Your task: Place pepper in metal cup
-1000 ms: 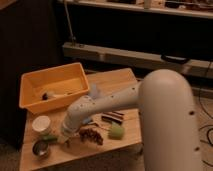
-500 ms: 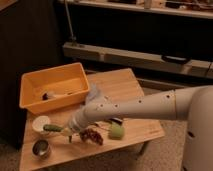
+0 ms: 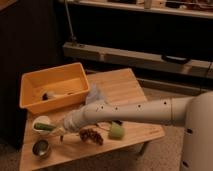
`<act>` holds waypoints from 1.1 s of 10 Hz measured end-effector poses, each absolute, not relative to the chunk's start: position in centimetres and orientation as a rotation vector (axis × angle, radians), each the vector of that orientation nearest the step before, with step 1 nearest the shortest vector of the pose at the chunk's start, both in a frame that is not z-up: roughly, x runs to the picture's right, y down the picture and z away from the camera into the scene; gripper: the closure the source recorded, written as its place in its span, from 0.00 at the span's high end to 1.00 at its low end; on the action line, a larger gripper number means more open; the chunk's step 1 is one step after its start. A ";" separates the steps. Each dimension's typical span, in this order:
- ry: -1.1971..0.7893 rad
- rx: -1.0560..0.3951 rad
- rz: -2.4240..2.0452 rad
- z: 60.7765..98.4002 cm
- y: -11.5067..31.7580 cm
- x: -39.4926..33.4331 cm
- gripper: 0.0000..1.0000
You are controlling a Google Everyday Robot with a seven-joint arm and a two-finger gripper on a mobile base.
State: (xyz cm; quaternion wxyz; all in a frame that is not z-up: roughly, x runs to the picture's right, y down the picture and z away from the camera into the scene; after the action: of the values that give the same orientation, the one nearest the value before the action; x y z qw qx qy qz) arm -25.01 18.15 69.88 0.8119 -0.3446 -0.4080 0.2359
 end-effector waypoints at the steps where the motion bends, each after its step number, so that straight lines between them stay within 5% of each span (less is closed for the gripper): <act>1: -0.913 -0.730 0.489 69.4 17.9 -25.8 0.00; 6: -1.198 -0.718 0.446 66.8 17.8 -27.8 0.00; 11: -1.252 -0.755 0.351 64.6 18.2 -31.0 0.00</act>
State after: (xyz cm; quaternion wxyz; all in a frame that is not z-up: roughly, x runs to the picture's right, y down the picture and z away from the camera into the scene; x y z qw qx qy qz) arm -31.02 18.25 64.55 0.7304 -0.3431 -0.5688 0.1592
